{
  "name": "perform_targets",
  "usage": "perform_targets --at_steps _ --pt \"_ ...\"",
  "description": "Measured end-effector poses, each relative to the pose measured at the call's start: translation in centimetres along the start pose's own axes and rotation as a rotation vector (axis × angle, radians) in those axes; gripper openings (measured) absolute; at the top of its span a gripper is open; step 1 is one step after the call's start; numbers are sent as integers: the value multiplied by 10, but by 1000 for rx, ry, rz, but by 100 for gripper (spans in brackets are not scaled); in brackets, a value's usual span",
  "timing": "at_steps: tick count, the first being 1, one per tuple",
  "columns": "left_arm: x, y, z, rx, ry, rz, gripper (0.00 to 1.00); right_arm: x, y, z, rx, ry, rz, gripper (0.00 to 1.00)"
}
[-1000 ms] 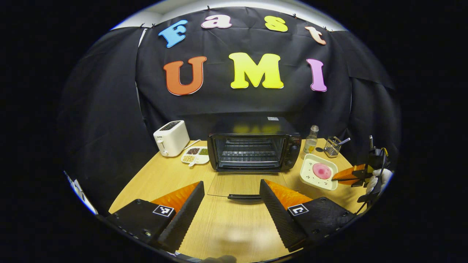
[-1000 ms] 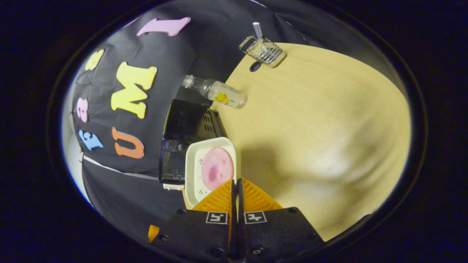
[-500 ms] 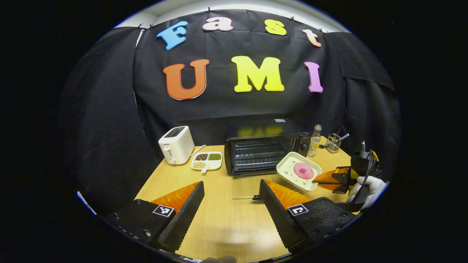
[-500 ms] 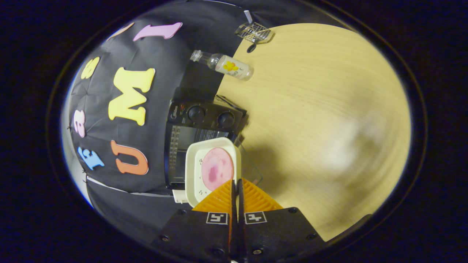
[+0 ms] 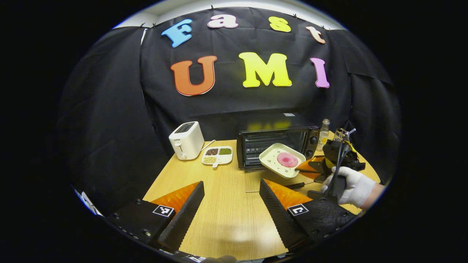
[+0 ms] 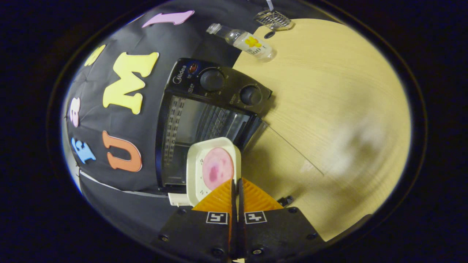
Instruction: Open the electric oven with the left hand, put the food in, and close the electric oven.
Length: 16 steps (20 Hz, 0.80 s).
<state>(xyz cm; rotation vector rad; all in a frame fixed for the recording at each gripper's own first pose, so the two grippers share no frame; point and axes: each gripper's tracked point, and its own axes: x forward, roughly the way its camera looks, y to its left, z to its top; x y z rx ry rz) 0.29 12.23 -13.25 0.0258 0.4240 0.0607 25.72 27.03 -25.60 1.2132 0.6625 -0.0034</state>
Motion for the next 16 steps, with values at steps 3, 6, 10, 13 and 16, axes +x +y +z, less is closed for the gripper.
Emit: perform_targets --at_steps 3,6,10,13,16 --pt "1 2 -2 3 8 27 97 27 11 13 -33 -17 -11 4" --pt "4 3 -3 -16 17 51 97 50 27 30 -40 -54 29 4" --pt "4 1 -6 -19 36 76 97 72 47 56 -76 -114 100 4" --pt "2 5 -8 -31 43 98 97 80 53 60 -120 -122 131 7" --pt "-1 9 -7 -43 41 113 97 78 61 61 -108 -125 184 22"
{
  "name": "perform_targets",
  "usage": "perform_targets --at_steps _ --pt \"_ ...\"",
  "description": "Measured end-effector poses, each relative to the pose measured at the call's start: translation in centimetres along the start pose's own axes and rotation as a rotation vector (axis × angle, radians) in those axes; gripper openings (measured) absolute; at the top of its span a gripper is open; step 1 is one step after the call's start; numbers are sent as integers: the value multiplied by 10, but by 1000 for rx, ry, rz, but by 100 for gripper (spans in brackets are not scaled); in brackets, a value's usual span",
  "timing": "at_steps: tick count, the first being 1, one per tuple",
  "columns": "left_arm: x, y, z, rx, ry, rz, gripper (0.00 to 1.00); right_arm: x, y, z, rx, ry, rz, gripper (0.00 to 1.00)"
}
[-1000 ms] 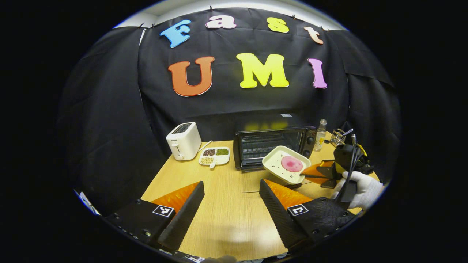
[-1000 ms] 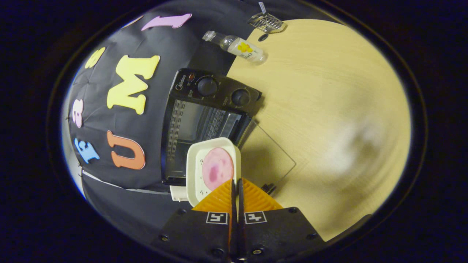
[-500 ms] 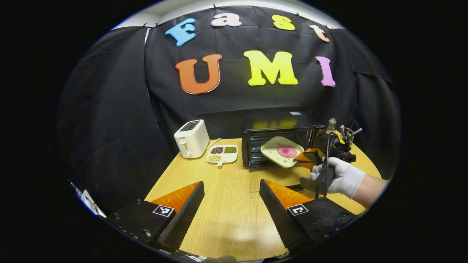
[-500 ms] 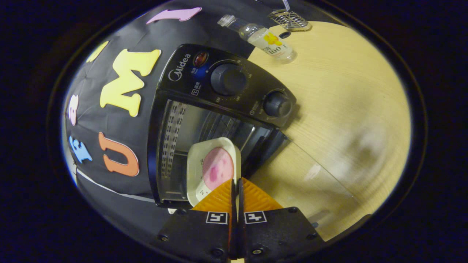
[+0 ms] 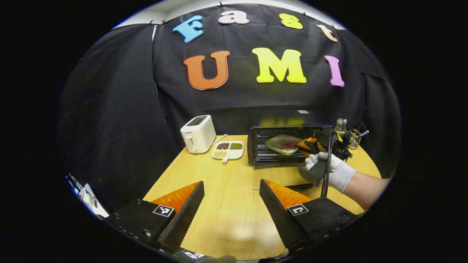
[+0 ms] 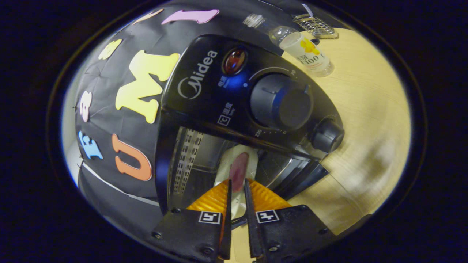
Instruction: Open the electric oven with the left hand, put the food in, and close the electric oven.
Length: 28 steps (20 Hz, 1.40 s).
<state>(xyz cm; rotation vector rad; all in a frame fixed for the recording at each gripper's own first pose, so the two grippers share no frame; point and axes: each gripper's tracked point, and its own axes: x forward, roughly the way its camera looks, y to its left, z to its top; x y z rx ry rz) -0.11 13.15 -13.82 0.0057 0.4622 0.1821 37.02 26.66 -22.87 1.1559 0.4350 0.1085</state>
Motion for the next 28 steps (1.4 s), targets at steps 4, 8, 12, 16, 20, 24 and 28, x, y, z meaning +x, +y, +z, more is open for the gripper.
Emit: perform_targets --at_steps 4,8,12,16,20,24,28 --pt "-4 1 2 -9 -16 -1 97 -28 6 12 -64 -11 -3 48" --pt "-10 -6 5 -4 -46 -33 97 -76 22 25 -300 -31 14 68" --pt "-19 -19 10 4 -104 -79 97 -149 32 39 -642 -53 -15 96" --pt "-20 -43 3 -9 -138 -130 97 -240 31 70 -948 -114 -75 99" --pt "-19 -76 -6 1 -128 -145 97 -324 24 96 -1095 -163 -66 99" --pt "-23 -114 -18 -19 -92 -101 97 -379 -7 147 -1127 -172 -58 99" --pt "-28 -150 -47 19 -32 -53 97 -417 -37 199 -1089 -159 -48 99"
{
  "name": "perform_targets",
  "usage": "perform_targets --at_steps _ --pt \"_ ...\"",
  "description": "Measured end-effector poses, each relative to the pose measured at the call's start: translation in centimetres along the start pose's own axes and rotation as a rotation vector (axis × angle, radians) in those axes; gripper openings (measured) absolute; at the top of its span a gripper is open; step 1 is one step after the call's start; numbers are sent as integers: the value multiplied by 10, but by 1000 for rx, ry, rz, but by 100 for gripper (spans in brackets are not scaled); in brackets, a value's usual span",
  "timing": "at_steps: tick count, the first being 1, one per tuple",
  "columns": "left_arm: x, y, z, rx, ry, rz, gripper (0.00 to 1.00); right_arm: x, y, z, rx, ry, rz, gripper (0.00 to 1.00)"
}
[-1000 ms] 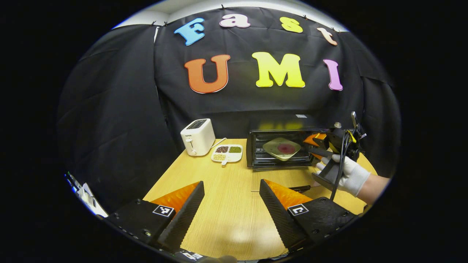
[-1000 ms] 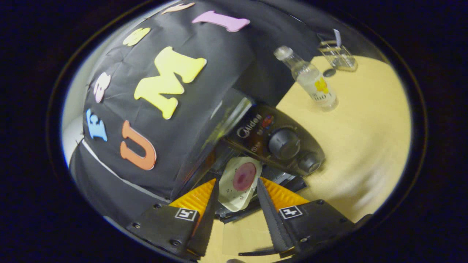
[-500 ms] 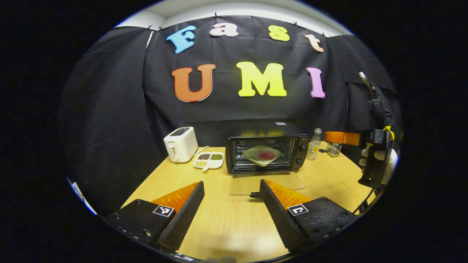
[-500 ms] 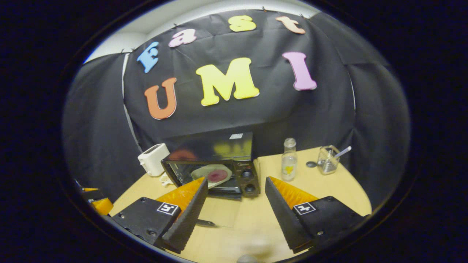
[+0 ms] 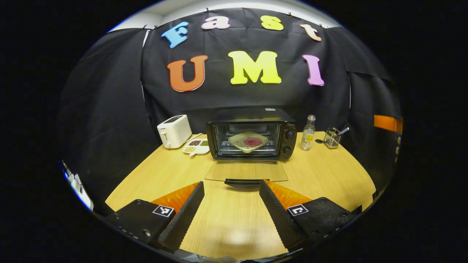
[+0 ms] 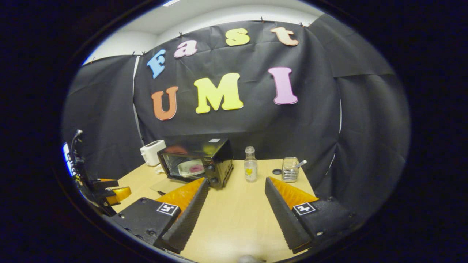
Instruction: Open the electric oven with the left hand, put the food in, and close the electric oven.
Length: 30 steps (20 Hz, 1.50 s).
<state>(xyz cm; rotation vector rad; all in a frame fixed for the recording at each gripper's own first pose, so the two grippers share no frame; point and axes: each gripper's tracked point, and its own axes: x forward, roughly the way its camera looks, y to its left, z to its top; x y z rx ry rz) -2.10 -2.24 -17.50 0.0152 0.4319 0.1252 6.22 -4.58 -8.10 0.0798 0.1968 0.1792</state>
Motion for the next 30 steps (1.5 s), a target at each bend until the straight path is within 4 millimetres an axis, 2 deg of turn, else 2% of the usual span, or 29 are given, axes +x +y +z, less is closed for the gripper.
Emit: perform_targets --at_steps 2,5,8,13,17,20,24,27,30 --pt "7 -20 -21 -9 41 -5 97 -14 -25 -1 4 12 -16 99" --pt "27 -39 -46 -48 107 -15 97 -26 -41 1 -13 11 -23 99" --pt "63 -49 -62 -40 146 -35 97 -31 -47 7 -6 8 -59 99" --pt "121 -50 -74 -7 167 -78 97 -33 -44 8 -91 50 -140 99" --pt "155 -52 -87 6 194 -118 97 -27 -29 6 -86 85 -181 99" --pt "166 -54 -99 8 219 -147 98 -23 -19 7 -115 94 -226 99" --pt "172 -48 -101 -18 237 -144 97 -16 4 8 -129 87 -232 99" --pt "169 -47 -93 -22 226 -148 97 -9 8 9 -120 87 -224 100" --pt "167 -47 -76 -36 199 -156 98 -4 3 13 -97 70 -237 100"
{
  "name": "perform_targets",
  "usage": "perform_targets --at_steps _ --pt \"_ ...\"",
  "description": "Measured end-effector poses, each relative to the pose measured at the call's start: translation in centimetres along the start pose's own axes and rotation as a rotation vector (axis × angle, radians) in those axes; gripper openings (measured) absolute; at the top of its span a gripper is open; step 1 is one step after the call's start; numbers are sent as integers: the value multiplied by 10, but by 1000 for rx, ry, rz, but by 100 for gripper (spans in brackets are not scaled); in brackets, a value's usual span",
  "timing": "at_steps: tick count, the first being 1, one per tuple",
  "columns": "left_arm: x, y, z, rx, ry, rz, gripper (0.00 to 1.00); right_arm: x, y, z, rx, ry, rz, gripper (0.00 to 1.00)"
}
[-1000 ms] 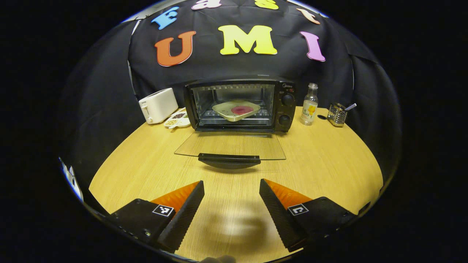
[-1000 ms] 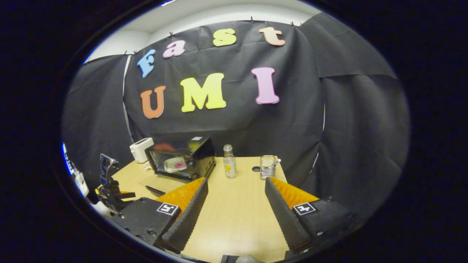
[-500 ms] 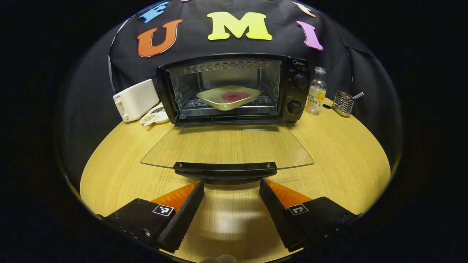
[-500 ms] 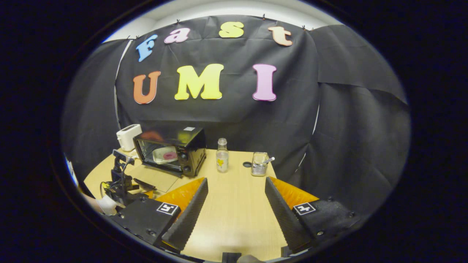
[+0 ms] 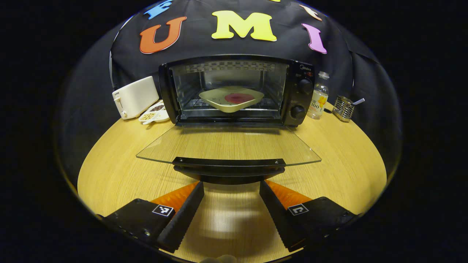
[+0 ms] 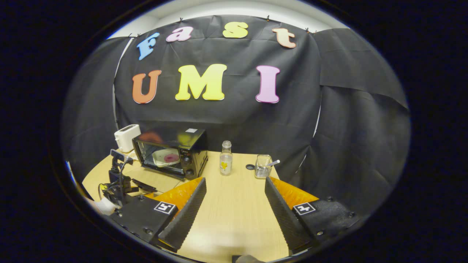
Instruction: Open the electric oven with the left hand, put the food in, and close the electric oven.
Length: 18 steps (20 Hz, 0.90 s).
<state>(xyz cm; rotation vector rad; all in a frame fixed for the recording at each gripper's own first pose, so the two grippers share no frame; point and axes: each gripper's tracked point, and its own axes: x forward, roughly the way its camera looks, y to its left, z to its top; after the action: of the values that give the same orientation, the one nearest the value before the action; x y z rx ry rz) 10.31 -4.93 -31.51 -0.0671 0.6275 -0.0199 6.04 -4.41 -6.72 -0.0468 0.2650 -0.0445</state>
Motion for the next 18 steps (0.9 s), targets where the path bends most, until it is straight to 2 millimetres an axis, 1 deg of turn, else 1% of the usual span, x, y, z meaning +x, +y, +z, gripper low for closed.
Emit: perform_targets --at_steps 1,3,4,8,12,13,18 --pt "-1 0 7 -1 -12 -5 98 0 -1 0 12 -3 -4 100" --pt "-4 -1 23 -2 -36 -9 98 2 1 -7 42 10 -3 100" --pt "-5 -1 32 -3 -49 -12 98 4 3 -10 53 16 1 100" --pt "-6 -3 73 -10 -112 -31 98 5 -2 -15 80 24 -14 100" --pt "-4 1 100 -9 -141 -32 98 6 -5 -18 117 27 -25 100" --pt "-7 3 103 -5 -146 -31 98 6 -5 -18 124 25 -26 100" --pt "-3 3 130 17 -179 -36 98 3 -9 -20 156 26 -39 100"
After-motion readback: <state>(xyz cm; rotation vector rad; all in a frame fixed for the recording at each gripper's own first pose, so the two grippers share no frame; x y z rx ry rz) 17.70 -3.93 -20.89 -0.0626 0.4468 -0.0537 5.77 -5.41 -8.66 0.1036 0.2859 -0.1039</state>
